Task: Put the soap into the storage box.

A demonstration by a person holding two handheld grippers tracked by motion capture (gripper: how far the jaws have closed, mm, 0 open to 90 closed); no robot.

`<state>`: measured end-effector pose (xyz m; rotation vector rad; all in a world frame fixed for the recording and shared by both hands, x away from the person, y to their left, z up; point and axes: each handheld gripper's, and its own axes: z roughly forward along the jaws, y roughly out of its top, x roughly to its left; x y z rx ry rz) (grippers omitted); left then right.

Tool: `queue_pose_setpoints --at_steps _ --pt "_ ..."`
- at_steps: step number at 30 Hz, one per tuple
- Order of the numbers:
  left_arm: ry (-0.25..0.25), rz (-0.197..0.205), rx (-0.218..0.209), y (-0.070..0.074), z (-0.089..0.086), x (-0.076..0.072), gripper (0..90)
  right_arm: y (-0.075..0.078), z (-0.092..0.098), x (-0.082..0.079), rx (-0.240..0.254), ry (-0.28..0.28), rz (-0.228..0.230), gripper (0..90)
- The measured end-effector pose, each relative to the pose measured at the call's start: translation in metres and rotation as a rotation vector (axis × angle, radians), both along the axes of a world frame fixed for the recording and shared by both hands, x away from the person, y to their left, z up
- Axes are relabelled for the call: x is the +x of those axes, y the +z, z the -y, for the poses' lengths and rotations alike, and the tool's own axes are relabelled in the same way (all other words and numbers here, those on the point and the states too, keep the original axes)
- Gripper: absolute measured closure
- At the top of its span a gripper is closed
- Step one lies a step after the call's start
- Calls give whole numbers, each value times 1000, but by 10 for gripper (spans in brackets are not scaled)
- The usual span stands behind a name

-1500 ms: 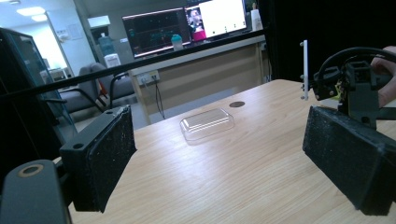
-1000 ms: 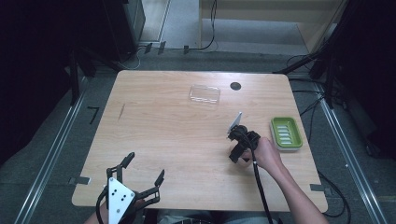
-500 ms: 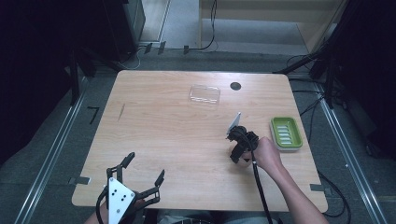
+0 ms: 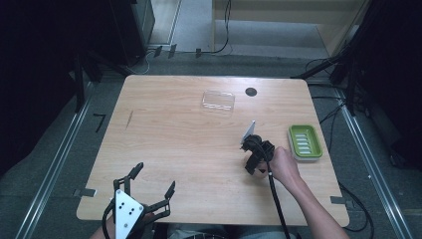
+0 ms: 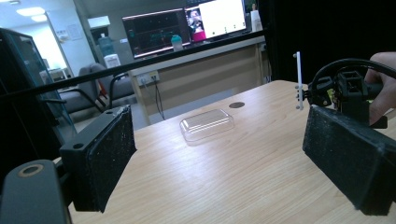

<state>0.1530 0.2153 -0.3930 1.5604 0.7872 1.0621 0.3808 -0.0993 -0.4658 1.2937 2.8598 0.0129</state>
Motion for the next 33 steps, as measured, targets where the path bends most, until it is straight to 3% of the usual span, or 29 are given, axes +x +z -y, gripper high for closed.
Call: queue_pose_setpoints --at_steps 12,33 --pt "1 -1 0 0 0 0 99 1 -2 -1 -27 14 -5 333" --pt "1 0 -2 0 0 0 99 18 10 -4 -17 7 7 334"
